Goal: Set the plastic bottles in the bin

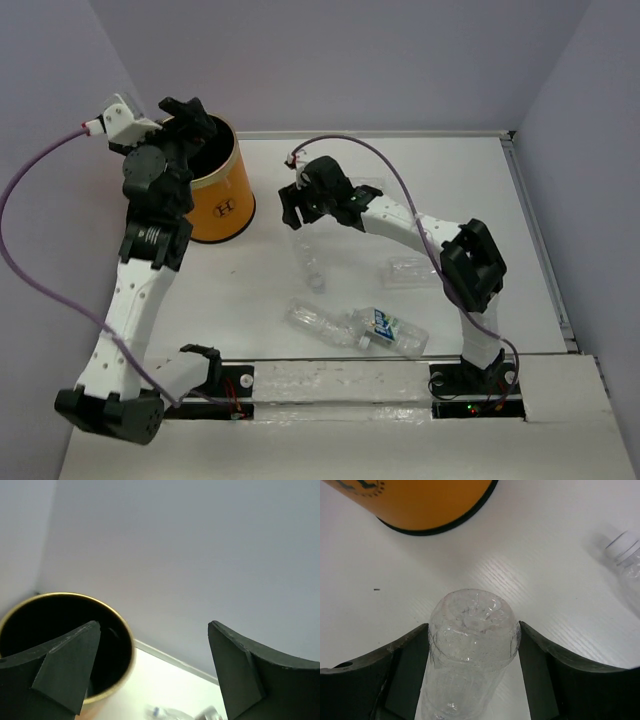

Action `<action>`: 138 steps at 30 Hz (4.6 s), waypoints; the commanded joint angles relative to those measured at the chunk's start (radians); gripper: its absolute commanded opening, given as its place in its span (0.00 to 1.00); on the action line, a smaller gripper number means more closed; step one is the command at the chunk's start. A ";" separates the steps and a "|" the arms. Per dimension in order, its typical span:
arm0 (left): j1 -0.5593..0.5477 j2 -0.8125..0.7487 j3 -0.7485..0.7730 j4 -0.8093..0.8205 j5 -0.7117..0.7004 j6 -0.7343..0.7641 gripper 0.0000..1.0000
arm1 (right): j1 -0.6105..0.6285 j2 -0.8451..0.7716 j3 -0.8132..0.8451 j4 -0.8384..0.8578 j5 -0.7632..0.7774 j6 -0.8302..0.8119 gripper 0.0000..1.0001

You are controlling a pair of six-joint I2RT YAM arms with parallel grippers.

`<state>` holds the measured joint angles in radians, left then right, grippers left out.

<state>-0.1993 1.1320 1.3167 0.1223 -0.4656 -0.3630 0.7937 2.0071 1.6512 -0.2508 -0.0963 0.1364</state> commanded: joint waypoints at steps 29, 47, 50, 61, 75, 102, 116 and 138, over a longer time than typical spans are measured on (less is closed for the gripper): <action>-0.095 -0.696 -0.862 -0.386 0.751 -0.429 0.99 | 0.009 0.332 0.944 0.796 0.239 0.170 0.33; -0.141 -0.509 -0.877 -0.240 0.731 -0.363 0.99 | 0.058 0.500 0.921 0.865 0.113 0.105 0.91; -0.150 -0.459 -0.815 -0.237 0.682 -0.315 0.99 | 0.058 0.418 0.873 0.802 0.060 0.057 1.00; -0.435 -0.164 -0.643 -0.093 0.553 -0.197 0.99 | -0.054 -0.233 0.041 0.759 -0.057 0.091 0.97; -0.865 0.541 0.065 -0.101 0.527 0.376 0.99 | -0.231 -1.277 -0.599 0.167 0.517 0.121 0.94; -0.919 1.253 0.760 -0.392 0.642 0.662 0.88 | -0.231 -1.516 -0.631 0.050 0.443 0.158 0.91; -0.894 0.895 0.521 -0.130 0.530 0.609 0.32 | -0.231 -1.555 -0.574 0.041 0.402 0.114 0.87; -0.060 0.198 0.236 0.112 0.418 0.084 0.32 | -0.231 -1.230 -0.625 0.125 0.051 0.129 0.87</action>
<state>-0.3923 1.3453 1.6085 0.1989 0.0193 -0.1638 0.5591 0.6800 1.0439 -0.2081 0.0963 0.2657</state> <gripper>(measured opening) 0.604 0.872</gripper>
